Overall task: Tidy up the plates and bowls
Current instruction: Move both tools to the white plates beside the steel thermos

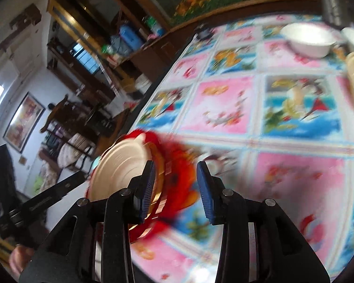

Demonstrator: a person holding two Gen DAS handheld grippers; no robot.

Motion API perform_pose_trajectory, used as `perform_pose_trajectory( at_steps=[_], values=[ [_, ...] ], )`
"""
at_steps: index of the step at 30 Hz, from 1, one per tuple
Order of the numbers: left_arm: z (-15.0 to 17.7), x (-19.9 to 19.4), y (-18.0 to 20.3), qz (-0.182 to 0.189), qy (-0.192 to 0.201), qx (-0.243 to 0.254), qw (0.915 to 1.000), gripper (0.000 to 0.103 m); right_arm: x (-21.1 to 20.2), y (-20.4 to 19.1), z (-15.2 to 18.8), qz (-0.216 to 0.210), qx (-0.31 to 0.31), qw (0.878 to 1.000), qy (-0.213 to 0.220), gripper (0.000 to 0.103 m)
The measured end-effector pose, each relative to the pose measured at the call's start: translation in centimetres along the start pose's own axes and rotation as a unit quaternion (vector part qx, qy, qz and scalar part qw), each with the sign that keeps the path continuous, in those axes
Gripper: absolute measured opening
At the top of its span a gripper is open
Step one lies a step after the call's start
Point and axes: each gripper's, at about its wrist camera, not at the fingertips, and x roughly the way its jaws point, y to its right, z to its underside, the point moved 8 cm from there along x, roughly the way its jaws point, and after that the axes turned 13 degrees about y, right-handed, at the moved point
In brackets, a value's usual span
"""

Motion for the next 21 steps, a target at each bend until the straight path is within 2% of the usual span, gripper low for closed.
perform_pose_trajectory(
  at_steps=[3,9,11,17,21],
  values=[
    [0.0,-0.5,1.9,0.014,0.004,0.016,0.9998,0.06,-0.9,1.7,-0.9,0.018,-0.017,0.999,0.041,0.036],
    [0.8,-1.0,7.1,0.042,0.0,0.064,0.9971,0.064,-1.0,4.4,-1.0,0.037,-0.022,0.997,0.057,0.037],
    [1.2,-1.1,9.4,0.057,-0.006,0.084,0.9949,0.064,-0.9,5.1,-0.9,0.035,-0.009,0.998,0.052,0.037],
    [2.2,-1.1,15.4,0.105,-0.031,0.126,0.986,0.065,-2.5,5.9,-2.4,0.028,-0.005,0.997,0.073,0.037],
    [1.1,-0.8,18.5,0.148,-0.063,0.136,0.9776,0.065,-4.2,7.4,-5.9,0.01,0.02,0.996,0.083,0.037]
  ],
)
